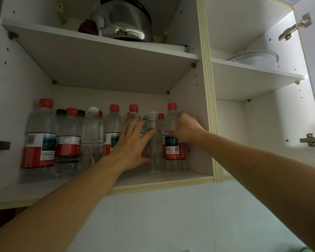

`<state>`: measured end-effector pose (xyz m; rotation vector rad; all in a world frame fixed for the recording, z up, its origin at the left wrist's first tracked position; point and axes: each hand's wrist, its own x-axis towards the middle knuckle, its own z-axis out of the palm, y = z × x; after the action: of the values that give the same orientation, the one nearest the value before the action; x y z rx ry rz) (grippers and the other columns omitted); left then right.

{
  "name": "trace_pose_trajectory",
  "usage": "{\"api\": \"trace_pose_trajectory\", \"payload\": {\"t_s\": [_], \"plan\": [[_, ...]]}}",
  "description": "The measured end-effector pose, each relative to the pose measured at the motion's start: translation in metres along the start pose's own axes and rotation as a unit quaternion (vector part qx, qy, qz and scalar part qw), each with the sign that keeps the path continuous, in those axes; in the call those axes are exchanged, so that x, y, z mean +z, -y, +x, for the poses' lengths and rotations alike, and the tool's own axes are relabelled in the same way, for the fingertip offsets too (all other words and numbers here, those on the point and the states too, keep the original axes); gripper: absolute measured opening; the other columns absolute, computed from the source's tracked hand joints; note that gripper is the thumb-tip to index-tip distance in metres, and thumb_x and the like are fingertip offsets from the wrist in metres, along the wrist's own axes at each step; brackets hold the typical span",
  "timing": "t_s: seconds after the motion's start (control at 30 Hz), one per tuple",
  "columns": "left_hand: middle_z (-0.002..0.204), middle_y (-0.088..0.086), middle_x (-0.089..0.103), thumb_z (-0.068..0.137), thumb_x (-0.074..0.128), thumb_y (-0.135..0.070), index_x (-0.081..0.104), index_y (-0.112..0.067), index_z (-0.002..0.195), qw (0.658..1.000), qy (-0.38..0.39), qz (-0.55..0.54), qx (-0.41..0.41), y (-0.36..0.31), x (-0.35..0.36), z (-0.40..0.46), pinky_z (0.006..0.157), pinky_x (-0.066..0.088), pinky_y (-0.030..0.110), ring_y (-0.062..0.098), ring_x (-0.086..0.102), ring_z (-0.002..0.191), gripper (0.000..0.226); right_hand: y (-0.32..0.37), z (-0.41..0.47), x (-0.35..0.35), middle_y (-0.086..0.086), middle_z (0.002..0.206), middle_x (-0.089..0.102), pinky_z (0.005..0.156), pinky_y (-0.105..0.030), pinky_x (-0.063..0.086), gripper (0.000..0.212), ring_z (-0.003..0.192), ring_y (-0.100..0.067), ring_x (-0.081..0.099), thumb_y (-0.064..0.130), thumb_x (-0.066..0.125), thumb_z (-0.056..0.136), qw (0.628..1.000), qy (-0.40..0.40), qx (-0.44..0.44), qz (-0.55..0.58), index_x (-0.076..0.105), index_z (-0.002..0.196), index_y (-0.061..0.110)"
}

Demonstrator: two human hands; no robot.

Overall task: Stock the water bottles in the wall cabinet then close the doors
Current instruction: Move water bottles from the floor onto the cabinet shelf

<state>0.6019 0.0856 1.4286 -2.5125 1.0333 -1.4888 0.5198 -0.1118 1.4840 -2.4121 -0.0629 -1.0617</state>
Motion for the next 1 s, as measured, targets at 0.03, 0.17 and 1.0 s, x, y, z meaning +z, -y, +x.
{"api": "trace_pose_trajectory", "payload": {"t_s": [0.03,0.17,1.0], "plan": [[0.167,0.01,-0.004,0.072,0.076,-0.069,0.011,-0.029,0.161,1.0,-0.003,0.01,0.001,-0.001,0.001,0.0,0.119,-0.008,0.052,0.032,-0.017,0.153,0.117,0.0,0.0,-0.001,0.006,0.086,0.054,0.054,-0.021,0.042,0.046,0.072,-0.007,0.053,0.016,0.076,0.089,1.0,0.0,0.003,0.005,0.05,0.127,0.012],[0.166,0.012,0.001,0.072,0.073,-0.072,0.01,-0.03,0.161,0.999,-0.013,0.033,-0.003,-0.003,0.003,0.0,0.117,-0.012,0.052,0.034,-0.016,0.153,0.116,0.0,-0.009,-0.002,-0.012,0.12,0.06,0.072,-0.028,0.053,0.077,0.099,-0.023,0.064,0.024,0.079,0.087,0.993,0.067,-0.002,-0.102,0.033,0.147,0.007],[0.165,0.017,0.002,0.078,0.081,-0.049,-0.004,-0.016,0.161,0.987,0.035,0.15,0.043,0.003,0.001,-0.002,0.123,0.016,0.056,0.039,-0.003,0.154,0.122,-0.027,-0.02,0.028,-0.023,0.163,-0.026,0.116,-0.057,0.033,0.129,0.153,-0.046,0.002,0.027,0.08,0.085,0.868,0.036,-0.2,-0.453,-0.029,0.152,0.041]]}}
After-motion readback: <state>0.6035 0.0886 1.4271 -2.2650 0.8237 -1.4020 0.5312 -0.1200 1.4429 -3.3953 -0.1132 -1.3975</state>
